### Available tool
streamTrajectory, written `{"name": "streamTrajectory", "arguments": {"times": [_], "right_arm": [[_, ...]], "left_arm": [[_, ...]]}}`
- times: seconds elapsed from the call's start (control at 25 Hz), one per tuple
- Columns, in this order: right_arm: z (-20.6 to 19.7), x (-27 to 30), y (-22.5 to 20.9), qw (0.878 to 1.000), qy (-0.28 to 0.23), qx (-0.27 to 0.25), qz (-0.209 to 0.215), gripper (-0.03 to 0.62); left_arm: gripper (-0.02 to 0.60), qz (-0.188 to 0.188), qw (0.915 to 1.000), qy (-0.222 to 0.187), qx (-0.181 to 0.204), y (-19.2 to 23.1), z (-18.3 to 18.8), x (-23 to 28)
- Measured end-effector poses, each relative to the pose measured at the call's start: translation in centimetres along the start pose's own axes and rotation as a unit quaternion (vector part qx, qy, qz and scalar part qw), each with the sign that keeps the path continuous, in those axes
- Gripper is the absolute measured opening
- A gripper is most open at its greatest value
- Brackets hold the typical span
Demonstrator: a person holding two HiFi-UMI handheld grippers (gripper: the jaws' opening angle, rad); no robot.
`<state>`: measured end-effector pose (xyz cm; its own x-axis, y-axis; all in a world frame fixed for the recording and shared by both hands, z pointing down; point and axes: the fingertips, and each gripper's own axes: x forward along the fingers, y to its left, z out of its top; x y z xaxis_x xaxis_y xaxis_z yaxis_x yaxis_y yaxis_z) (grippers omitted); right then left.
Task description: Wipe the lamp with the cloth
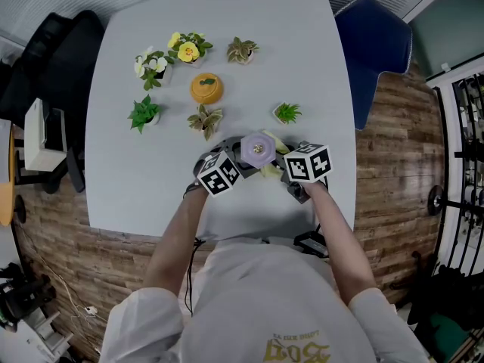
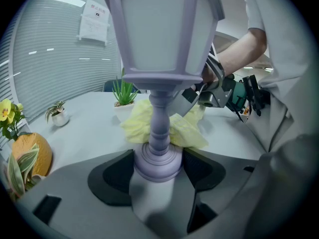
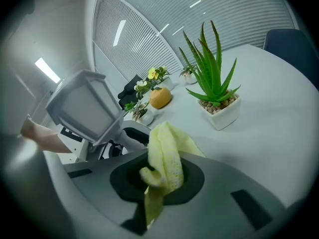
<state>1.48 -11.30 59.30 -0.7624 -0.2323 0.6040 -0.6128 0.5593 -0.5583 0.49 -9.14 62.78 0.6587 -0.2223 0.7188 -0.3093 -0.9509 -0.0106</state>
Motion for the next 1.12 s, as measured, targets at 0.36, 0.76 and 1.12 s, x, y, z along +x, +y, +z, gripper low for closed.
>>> {"name": "streamTrajectory", "arguments": {"times": [0.36, 0.76, 1.12], "right_arm": [[-0.2, -0.8, 1.2, 1.0, -0.002, -0.021, 0.017, 0.031], [1.4, -2.3, 3.0, 0.996, -0.05, -0.047, 0.051, 0.031], [1.3, -3.0, 4.0, 0.991, -0.058, -0.111, 0.045, 0.031]], "left_arm": [[0.304, 0.0, 1.0, 0.001, 0.0, 0.0, 0.1, 0.0], [0.304, 0.0, 1.0, 0.002, 0.0, 0.0, 0.0, 0.0], [0.304, -0.001, 1.0, 0.003, -0.001, 0.0, 0.0, 0.1]]}}
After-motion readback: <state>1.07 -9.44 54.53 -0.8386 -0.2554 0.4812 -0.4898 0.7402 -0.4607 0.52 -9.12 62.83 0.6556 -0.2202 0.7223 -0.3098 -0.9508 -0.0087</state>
